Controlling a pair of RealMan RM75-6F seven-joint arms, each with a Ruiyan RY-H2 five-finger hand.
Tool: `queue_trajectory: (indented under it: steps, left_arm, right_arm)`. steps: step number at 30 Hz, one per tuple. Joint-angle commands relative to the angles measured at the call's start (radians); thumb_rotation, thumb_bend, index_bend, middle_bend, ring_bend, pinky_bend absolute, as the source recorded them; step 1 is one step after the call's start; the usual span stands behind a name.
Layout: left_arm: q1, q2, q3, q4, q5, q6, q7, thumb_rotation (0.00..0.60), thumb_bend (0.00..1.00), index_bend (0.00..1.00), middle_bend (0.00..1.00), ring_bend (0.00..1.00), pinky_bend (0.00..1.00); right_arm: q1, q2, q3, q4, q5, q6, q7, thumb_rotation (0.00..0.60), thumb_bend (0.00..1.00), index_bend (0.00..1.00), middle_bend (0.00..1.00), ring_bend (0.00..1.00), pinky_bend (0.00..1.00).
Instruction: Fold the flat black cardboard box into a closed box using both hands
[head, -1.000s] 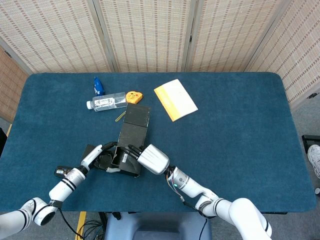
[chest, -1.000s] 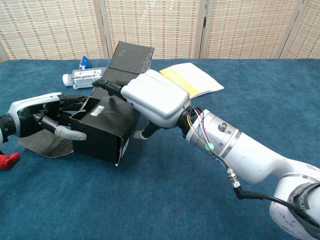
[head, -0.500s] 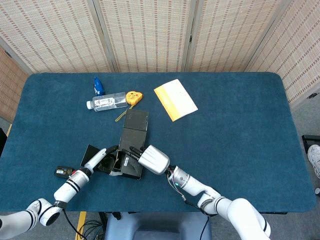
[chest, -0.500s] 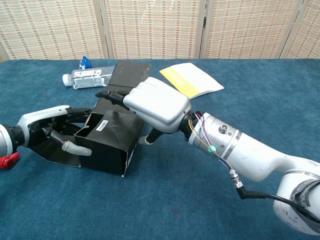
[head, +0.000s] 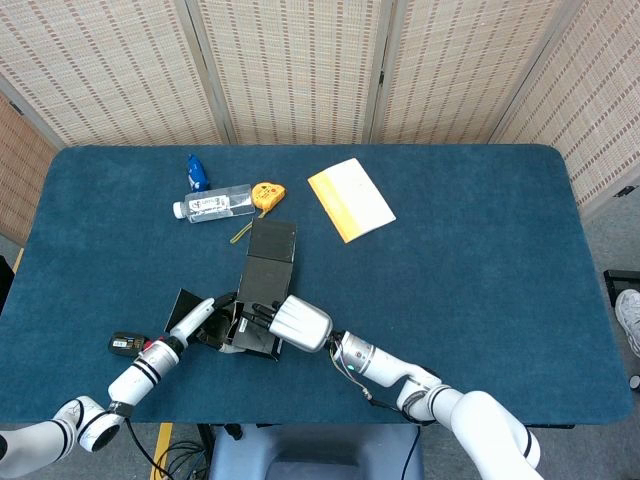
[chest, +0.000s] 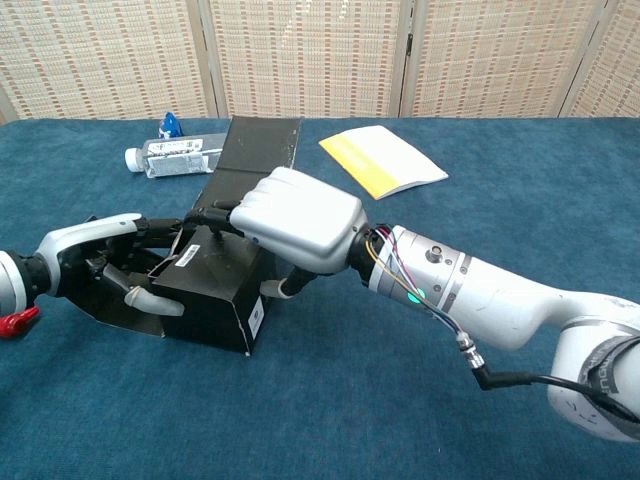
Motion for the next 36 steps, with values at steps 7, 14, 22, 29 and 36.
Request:
queue_trajectory:
  steps: [7, 14, 22, 29, 36]
  left_arm:
    - [-0.004, 0.007, 0.008, -0.002, 0.008, -0.001, -0.009, 0.6, 0.09, 0.2, 0.25, 0.59, 0.39]
    - [-0.008, 0.008, 0.011, -0.009, 0.012, 0.0, -0.012, 0.6, 0.09, 0.2, 0.25, 0.59, 0.39]
    - [-0.014, 0.018, 0.018, -0.029, 0.024, 0.005, -0.006, 0.6, 0.09, 0.19, 0.24, 0.59, 0.39]
    - [-0.018, 0.024, 0.02, -0.045, 0.024, 0.005, 0.0, 0.6, 0.09, 0.18, 0.23, 0.58, 0.38]
    - [-0.022, 0.028, 0.022, -0.052, 0.026, 0.006, 0.0, 0.6, 0.09, 0.18, 0.23, 0.58, 0.38]
  right_arm:
    - [0.025, 0.054, -0.016, -0.074, -0.012, -0.038, -0.005, 0.6, 0.26, 0.21, 0.32, 0.68, 0.91]
    - [0.044, 0.091, -0.028, -0.117, -0.023, -0.076, -0.039, 0.6, 0.26, 0.23, 0.33, 0.68, 0.91]
    - [0.101, 0.177, -0.041, -0.225, -0.044, -0.158, -0.07, 0.6, 0.28, 0.26, 0.34, 0.68, 0.91]
    - [0.16, 0.267, -0.046, -0.356, -0.053, -0.259, -0.1, 0.6, 0.31, 0.32, 0.36, 0.69, 0.91]
    - [0.193, 0.333, -0.031, -0.458, -0.036, -0.333, -0.138, 0.6, 0.52, 0.37, 0.41, 0.71, 0.91]
